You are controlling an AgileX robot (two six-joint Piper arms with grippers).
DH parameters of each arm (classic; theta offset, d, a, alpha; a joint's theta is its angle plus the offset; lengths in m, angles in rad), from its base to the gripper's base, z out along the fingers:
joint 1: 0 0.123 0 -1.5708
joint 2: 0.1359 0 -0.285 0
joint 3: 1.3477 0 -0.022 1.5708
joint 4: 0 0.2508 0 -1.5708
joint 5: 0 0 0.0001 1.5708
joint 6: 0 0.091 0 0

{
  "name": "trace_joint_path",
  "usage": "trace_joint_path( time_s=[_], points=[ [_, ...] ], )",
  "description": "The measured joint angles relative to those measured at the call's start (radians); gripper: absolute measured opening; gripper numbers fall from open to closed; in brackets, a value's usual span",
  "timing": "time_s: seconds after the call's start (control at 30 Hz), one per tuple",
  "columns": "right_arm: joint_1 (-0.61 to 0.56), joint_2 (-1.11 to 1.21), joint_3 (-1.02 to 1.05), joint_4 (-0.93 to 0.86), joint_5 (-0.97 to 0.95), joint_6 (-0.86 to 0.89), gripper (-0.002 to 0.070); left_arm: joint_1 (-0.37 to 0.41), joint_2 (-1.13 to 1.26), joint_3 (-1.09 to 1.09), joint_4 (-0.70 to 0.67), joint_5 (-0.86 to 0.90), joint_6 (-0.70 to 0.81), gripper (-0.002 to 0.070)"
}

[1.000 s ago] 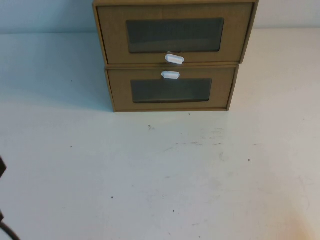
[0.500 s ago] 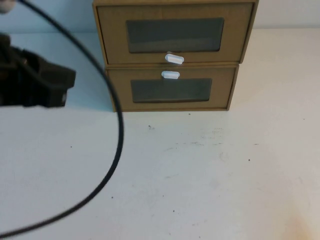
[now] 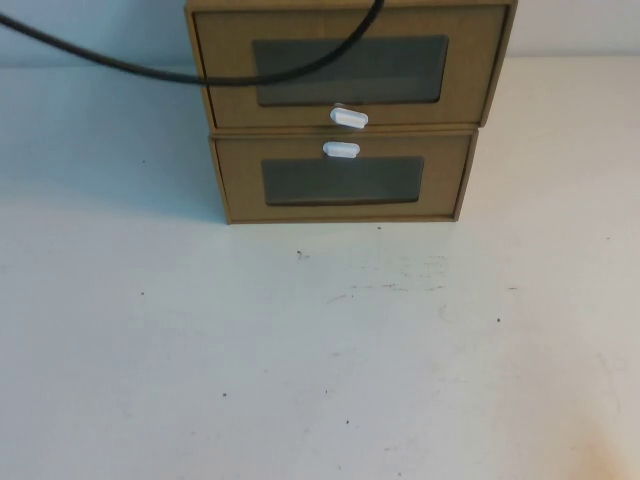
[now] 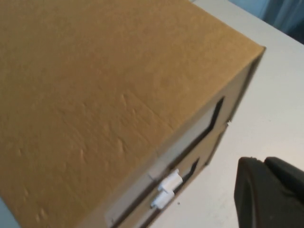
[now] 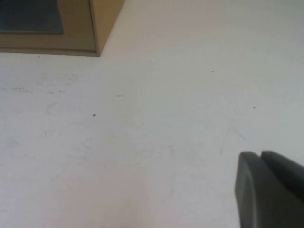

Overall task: Open the shoe box
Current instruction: 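Pull the top drawer of the cardboard box fully open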

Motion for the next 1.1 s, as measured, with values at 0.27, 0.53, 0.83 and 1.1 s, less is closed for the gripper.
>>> trace_joint_path(
  time_s=[0.27,0.53,0.83,1.1],
  points=[
    [0.0,0.0,0.0,0.0,0.0,0.0,-0.0013,0.002,0.295,-0.321,-0.051,0.016,0.002,-0.0005],
    [0.0,0.0,0.0,0.0,0.0,0.0,-0.0013,0.069,0.409,-0.335,-0.138,-0.053,0.004,-0.0005],
    [0.0,0.0,0.0,0.0,0.0,0.0,-0.0013,0.095,0.441,-0.335,-0.173,-0.074,0.034,-0.0005],
    [0.0,0.0,0.0,0.0,0.0,0.0,-0.0013,0.095,0.459,-0.335,-0.182,-0.075,0.041,-0.0005]
  ],
)
